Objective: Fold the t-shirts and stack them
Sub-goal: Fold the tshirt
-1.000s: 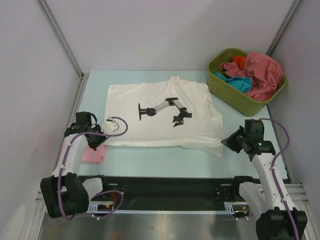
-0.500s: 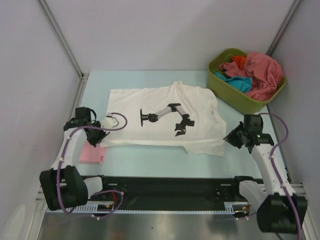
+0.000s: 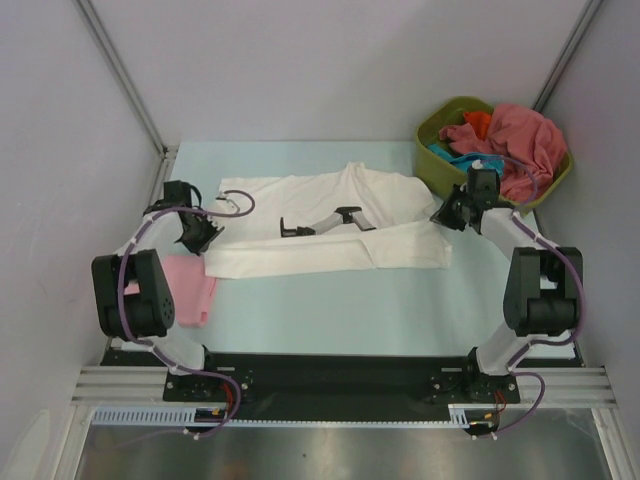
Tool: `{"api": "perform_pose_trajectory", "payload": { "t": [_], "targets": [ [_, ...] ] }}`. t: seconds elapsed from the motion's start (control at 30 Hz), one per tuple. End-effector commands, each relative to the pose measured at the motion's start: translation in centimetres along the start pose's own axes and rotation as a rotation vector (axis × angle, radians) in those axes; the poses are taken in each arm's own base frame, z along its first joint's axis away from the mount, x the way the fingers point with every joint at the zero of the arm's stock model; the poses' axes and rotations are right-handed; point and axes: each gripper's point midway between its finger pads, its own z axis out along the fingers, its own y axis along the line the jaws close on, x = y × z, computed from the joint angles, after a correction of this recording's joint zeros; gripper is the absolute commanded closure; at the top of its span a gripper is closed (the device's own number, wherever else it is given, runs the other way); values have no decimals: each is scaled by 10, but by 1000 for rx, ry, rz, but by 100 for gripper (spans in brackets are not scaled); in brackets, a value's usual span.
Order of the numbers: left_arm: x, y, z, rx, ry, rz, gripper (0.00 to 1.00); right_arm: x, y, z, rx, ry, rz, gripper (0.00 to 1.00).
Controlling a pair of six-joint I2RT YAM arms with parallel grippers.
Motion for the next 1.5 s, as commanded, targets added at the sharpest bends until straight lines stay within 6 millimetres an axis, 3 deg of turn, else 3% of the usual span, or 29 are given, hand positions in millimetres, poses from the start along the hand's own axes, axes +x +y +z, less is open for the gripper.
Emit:
{"api": "perform_pose_trajectory", "payload": {
  "t": [0.0,0.3,0.33,0.47,0.5,0.53,0.57,0.63,0.73,0.77,0.8,0.83,0.9,0.97,1.1,1.27,1.37,1.47],
  "targets": [
    [-17,31,0,-87,-24,-22,100,-36,13,13,-18,-70,-131,100],
    [-30,39,19,-128,-5,9,93,-40,1,43,48,5,-199,100],
    [-32,43,21,-140,0,2,92,-35,9,45,48,12,-221,100],
    [-34,66,21,-230,25,-70,85,-47,7,43,88,-26,-212,95],
    [-36,74,17,-259,33,-80,79,-51,10,42,87,-37,-214,92],
    [-38,77,15,-268,30,-87,73,-54,11,40,88,-43,-215,73],
    [-38,76,14,-263,36,-102,58,-55,11,39,92,-44,-212,63],
    [-41,82,3,-290,39,-112,56,-58,12,26,121,-43,-203,46],
    [-49,81,-25,-337,-11,-77,54,-56,-8,-3,245,-66,-186,44],
    [-50,76,-30,-338,-25,-52,54,-47,-16,-10,278,-44,-161,45],
    [-52,59,-35,-312,-49,-13,55,-42,-19,-16,290,-38,-146,45],
    [-52,47,-34,-279,-53,49,56,-24,-27,-21,301,-5,-131,46],
    [-36,5,-20,-169,-5,131,58,-3,-33,-23,308,36,-97,46],
    [-29,-17,-14,-129,26,210,57,15,-40,-22,311,54,-91,46],
    [-13,-53,6,-34,62,297,54,26,-48,-12,314,60,-65,46],
    [-3,-76,23,23,99,369,51,38,-64,8,346,89,-50,46],
    [8,-70,31,-27,148,383,52,47,-74,16,371,111,-33,48],
    [13,-66,37,-65,158,395,58,55,-81,19,390,127,-12,64]
  ]
}}
